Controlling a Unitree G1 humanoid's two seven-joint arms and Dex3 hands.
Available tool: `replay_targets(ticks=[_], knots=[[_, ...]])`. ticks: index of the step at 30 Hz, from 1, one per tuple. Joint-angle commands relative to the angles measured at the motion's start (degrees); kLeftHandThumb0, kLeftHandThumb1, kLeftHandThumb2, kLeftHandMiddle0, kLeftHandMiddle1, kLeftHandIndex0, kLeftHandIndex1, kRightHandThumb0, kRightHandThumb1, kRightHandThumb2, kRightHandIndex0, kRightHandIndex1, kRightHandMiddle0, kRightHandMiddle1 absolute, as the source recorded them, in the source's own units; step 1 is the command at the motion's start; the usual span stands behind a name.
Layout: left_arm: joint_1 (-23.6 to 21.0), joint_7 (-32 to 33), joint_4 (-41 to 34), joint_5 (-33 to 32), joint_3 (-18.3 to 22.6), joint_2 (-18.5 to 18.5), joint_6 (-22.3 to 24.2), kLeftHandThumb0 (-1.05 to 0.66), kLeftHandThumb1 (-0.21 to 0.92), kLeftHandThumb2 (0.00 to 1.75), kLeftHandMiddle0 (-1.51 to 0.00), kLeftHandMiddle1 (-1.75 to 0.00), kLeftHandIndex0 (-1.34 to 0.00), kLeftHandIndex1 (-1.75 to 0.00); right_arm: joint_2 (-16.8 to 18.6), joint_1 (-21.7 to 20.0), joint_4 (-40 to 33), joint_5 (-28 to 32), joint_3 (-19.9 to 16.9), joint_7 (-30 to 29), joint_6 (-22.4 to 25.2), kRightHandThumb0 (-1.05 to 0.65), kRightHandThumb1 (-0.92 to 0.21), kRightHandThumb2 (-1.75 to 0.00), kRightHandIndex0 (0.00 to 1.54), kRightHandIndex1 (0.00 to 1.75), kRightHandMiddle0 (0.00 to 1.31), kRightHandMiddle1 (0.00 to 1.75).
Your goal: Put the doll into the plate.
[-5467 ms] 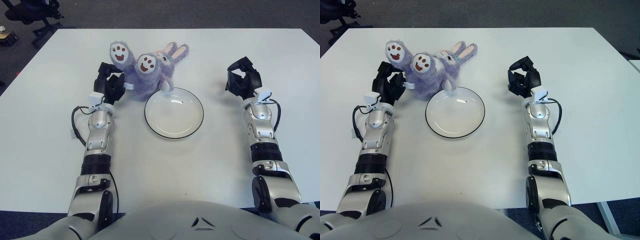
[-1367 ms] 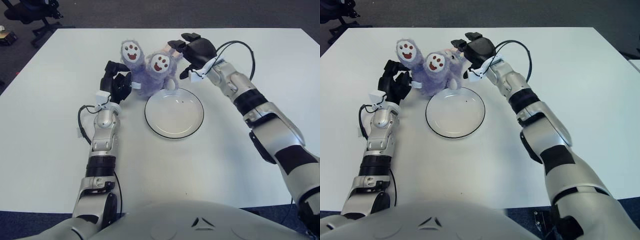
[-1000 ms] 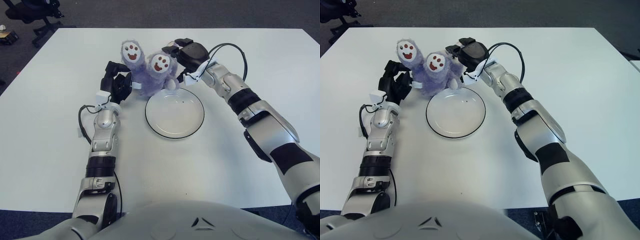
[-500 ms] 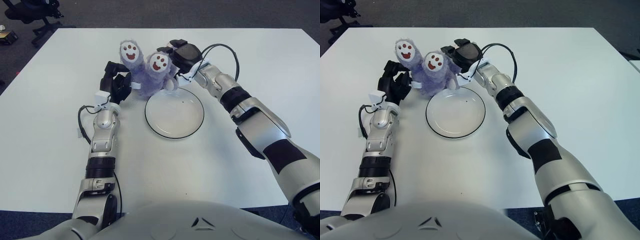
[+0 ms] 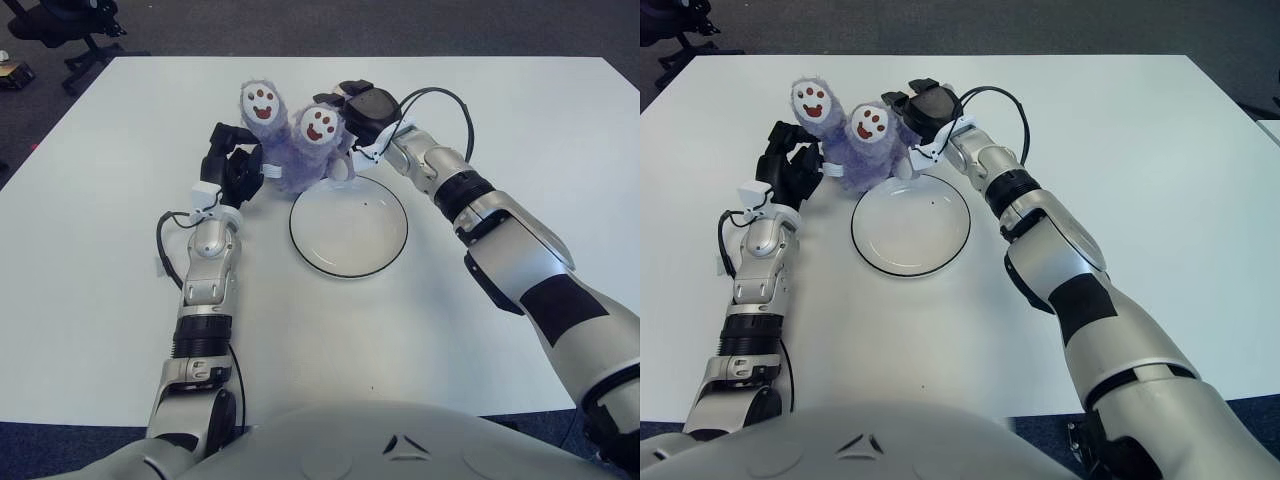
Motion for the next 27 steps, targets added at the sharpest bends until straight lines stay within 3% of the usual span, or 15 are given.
replay_targets(ticks=[1, 8, 27], knots=[[0.5, 0.3, -0.8, 0.4, -0.3, -0.1, 0.5, -0.35, 0.92, 0.45, -0.58, -1.70, -0.27, -1.68, 0.4, -1.9, 0.7, 0.0, 0.4, -0.8, -0.4, -0.40, -0.72, 0.00, 0.25, 0.00, 0.28, 0.00], [0.9, 0.5, -1.6, 0.9, -0.7, -0.5, 1.0, -0.35, 0.92, 0.46, -0.58, -1.69, -0.26, -1.68, 0.8, -2.6, 2.7, -0.5, 1.1, -4.7, -1.1, -0.37, -0.73, 0.00, 0.26, 0.00, 0.30, 0.01], [1.1, 0.7, -2.4, 1.1, -0.8, -0.6, 1.8, -0.35, 0.92, 0.46, -0.59, -1.69, -0.26, -1.68, 1.9, -4.9, 6.1, -1.1, 3.0, -8.7, -1.2, -0.34, -0.74, 0.00, 0.27, 0.00, 0.32, 0.01]])
